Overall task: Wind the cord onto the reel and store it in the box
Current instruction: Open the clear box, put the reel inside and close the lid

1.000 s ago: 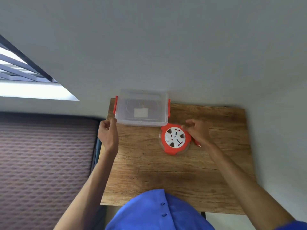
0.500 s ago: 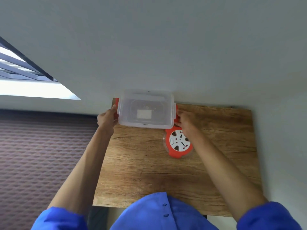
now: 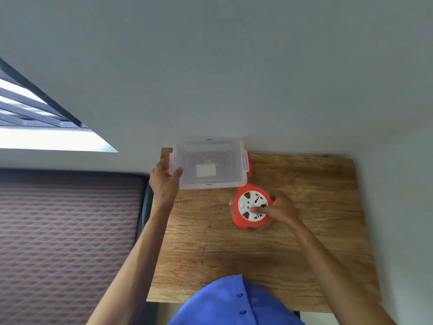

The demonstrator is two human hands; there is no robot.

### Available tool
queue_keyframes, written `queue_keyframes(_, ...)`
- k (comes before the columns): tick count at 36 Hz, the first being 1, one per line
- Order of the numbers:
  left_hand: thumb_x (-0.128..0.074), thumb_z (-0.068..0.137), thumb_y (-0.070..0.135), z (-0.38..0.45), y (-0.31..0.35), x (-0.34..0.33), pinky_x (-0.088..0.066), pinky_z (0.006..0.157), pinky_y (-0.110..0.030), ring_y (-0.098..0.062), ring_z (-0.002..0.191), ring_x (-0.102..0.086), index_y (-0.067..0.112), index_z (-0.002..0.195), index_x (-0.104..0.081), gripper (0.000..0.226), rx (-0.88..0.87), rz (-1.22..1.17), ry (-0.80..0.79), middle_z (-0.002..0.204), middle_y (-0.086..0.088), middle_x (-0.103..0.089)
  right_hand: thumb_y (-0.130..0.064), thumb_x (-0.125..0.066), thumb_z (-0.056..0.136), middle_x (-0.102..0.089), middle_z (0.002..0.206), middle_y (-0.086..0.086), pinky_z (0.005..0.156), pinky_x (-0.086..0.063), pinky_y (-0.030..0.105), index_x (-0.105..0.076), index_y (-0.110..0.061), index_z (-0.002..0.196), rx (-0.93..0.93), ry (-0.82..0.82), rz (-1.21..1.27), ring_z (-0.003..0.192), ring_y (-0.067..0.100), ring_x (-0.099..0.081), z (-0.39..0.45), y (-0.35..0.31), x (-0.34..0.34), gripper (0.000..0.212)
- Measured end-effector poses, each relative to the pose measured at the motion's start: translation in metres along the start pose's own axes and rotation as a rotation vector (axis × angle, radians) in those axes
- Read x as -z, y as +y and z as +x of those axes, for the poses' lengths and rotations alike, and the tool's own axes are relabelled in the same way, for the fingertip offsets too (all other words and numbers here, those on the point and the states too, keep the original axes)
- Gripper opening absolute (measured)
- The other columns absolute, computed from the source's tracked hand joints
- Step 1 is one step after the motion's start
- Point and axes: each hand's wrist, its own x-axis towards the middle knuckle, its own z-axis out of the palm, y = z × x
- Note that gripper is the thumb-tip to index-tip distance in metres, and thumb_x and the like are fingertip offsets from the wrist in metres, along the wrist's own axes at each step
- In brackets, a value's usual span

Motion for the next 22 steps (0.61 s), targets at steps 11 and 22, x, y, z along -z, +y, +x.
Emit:
queue_keyframes(11, -0.086, 0.093, 0.004, 0.016, 0.019, -0.001, -0.063, 0.103, -0.045, -0.027, 0.110, -0.074, 0.006, 0.132, -0.077, 0.040, 0.133, 0.005, 0.034, 0.114, -0.004, -0.074, -0.036, -0.097, 0.073, -0.080, 0.099, -0.009, 0.063, -0.062, 0.022, -0.072, -0.019, 0.126, 0.020, 0.099, 0.316, 0.087, 0.009, -0.077, -0.014, 0.031, 0.013, 0.061)
queue_keyframes(22, -0.074, 0.094, 0.006, 0.013, 0.026, -0.008, -0.056, 0.072, -0.032, -0.021, 0.088, -0.067, 0.010, 0.122, -0.079, 0.028, 0.136, 0.082, -0.107, 0.102, -0.006, -0.074, -0.041, -0.064, 0.105, -0.078, 0.104, -0.018, 0.078, -0.055, 0.010, -0.074, -0.031, 0.122, 0.334, 0.260, 0.224, 0.099, 0.006, -0.076, -0.028, -0.054, 0.014, 0.022)
